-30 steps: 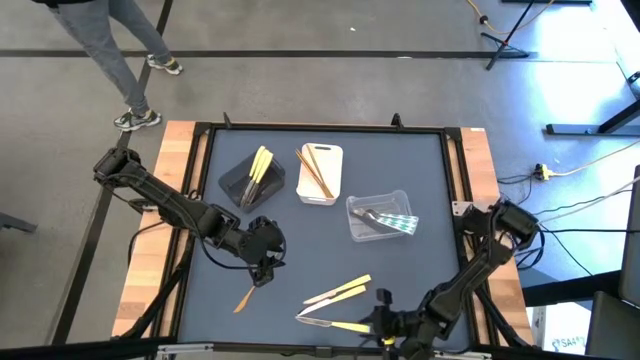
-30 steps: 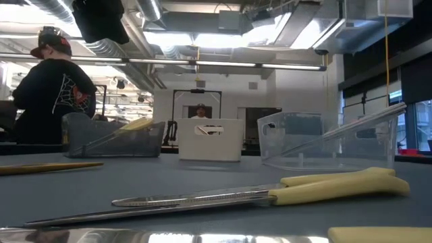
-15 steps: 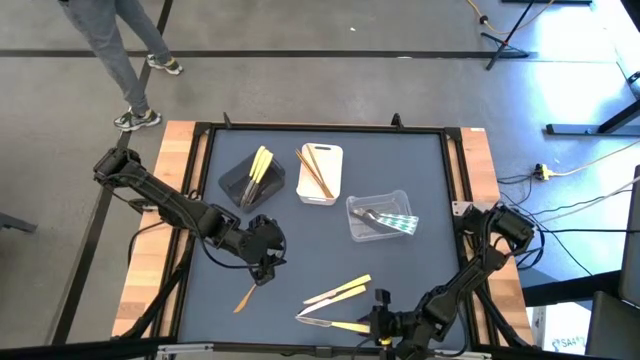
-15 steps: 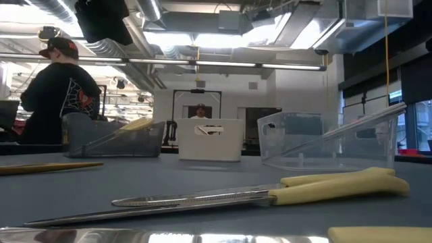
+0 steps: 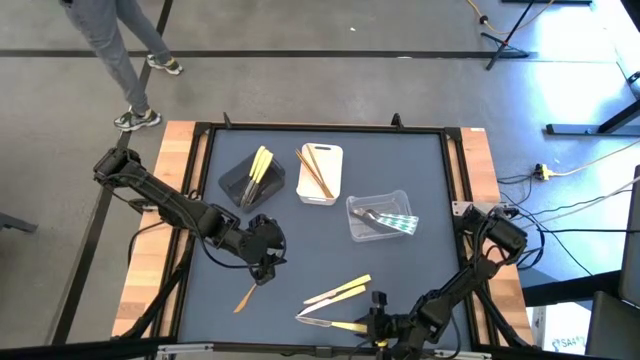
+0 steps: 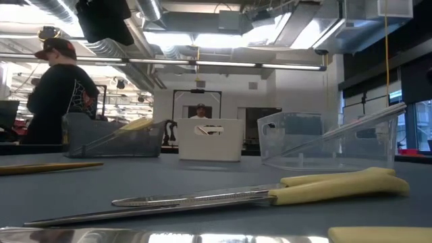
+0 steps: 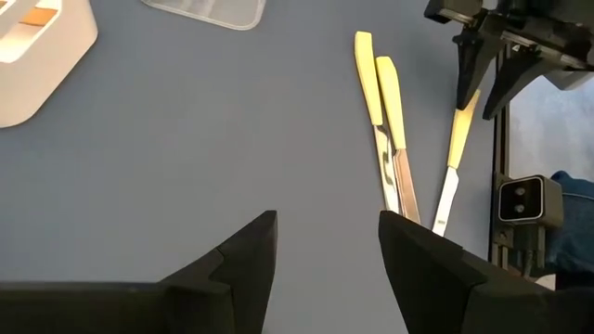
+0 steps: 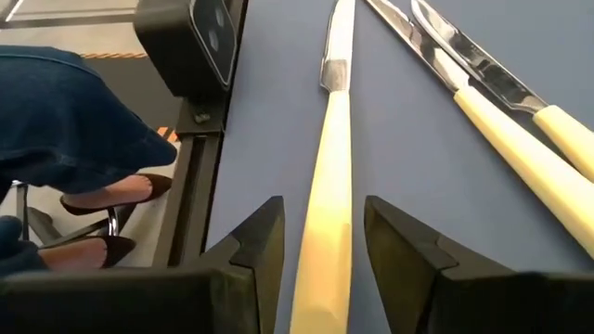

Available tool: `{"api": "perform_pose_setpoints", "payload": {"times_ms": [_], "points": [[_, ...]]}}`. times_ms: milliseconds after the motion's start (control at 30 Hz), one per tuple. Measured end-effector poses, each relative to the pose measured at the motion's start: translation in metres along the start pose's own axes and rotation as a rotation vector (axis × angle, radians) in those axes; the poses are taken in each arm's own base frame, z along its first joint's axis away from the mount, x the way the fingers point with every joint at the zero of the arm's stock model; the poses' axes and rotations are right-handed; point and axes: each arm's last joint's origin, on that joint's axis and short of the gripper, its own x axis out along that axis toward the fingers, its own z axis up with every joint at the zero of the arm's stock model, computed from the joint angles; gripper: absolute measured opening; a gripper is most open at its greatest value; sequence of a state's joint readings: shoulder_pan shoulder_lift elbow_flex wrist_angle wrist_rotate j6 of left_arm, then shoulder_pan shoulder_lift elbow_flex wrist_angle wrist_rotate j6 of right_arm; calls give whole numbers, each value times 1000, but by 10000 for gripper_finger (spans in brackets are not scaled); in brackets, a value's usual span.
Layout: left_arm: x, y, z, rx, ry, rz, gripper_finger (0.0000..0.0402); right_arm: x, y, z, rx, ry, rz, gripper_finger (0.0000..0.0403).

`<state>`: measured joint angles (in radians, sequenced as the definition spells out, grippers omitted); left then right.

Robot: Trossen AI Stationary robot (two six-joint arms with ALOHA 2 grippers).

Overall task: Sort silverware by color (type)
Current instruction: Put the yellow knife into the black bin

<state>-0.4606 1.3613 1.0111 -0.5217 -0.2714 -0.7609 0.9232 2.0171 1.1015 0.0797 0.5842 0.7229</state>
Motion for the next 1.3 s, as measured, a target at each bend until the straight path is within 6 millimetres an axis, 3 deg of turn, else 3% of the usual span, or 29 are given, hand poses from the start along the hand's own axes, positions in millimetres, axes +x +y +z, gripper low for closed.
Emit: {"api": "perform_pose_setpoints", "payload": {"times_ms": [900,1300], "points": [[0,0,0,3,-4,5,184,11,-3,-11,-43,42,-12,133],[0,0,0,4,-3,5,184,11,-4,-11,-47,41,-18,53]]}}
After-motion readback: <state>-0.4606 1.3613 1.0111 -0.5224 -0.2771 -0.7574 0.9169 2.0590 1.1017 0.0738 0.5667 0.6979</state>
